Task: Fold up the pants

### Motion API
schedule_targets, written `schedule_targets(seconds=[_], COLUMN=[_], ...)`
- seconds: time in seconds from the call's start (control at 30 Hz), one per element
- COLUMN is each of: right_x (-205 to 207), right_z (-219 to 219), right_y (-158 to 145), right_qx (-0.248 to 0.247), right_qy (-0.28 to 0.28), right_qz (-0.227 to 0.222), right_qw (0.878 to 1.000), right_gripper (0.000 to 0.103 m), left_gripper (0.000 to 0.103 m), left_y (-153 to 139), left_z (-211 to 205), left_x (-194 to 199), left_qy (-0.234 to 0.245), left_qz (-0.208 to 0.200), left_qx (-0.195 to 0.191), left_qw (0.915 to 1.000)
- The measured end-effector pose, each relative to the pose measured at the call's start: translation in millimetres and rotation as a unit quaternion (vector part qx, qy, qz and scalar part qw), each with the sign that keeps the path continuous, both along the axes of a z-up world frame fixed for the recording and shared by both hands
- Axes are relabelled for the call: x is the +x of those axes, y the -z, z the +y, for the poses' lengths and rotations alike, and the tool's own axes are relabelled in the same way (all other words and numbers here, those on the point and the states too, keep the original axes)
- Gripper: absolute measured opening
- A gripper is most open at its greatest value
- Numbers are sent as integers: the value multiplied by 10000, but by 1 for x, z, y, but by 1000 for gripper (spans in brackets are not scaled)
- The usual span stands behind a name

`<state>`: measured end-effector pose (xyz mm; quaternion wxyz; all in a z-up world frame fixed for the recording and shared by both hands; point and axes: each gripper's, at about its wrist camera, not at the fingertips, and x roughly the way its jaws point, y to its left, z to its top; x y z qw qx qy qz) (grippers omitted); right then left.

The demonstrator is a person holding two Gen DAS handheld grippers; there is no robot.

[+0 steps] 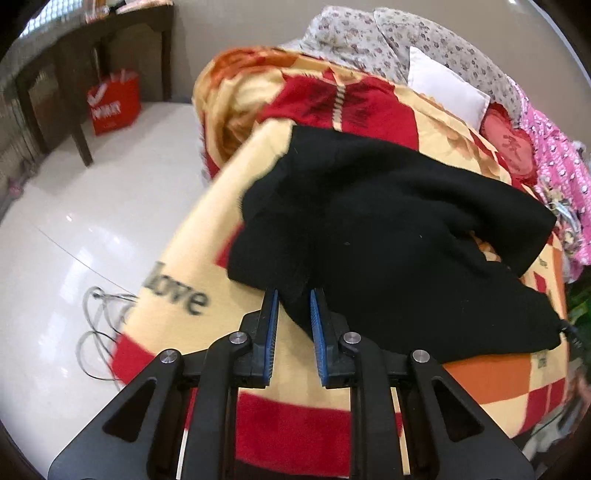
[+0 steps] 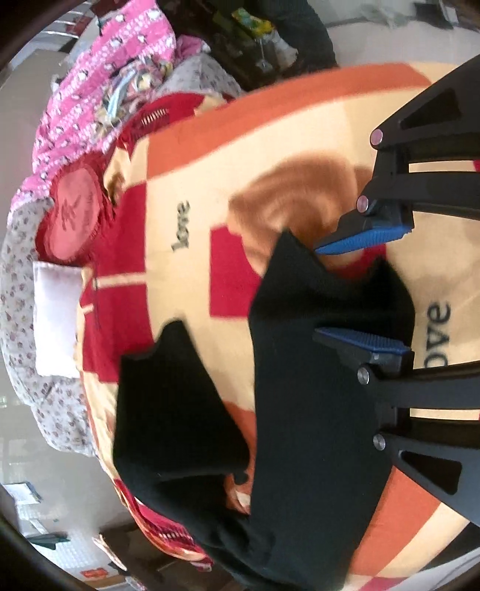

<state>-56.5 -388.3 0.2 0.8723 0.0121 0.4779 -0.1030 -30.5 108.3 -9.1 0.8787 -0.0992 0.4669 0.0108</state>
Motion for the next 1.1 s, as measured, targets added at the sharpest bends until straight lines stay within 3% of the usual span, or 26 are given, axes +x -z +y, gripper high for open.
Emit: schedule_targets(seconds=[0.1,0.2,0.33,0.57,0.7,0.9,1.03,1.1], right_x=[-3,-6,7,36,47,81,125,155], right_z=[-12,-12,17,56,68,114,155,179], right_y=[-12,-30,-26,25,19,-42,-70,-73], right_qx=[-378,219,576,874,816,1233,988,880], right_qy=[302,118,-500,-1124,-1376,-2424,-3066,-3537], right_qz=[-75,-392,-332,225,369,-541,-1025,-966], right_qw=[9988,9989,9965,9896,9864,9608,9412,9262], right_gripper=[38,38,38,39,42,47,50,51], left_gripper=[16,17,17,26,26,28,28,28], left_y=[-14,-27,-31,-1,32,11,5,11], left_z=[-2,-9,-28,-60,-66,-64,-58,-52], left_x=[-3,-5,-2,27,54,75,101,120], left_qy=[-99,100,363,691,683,699,665,553], left_qz=[-229,-402,-440,-56,399,222,187,376], left_qx=[440,406,318,171,178,267,248,219], left_qw=[9987,9983,9979,9974,9967,9969,9973,9975])
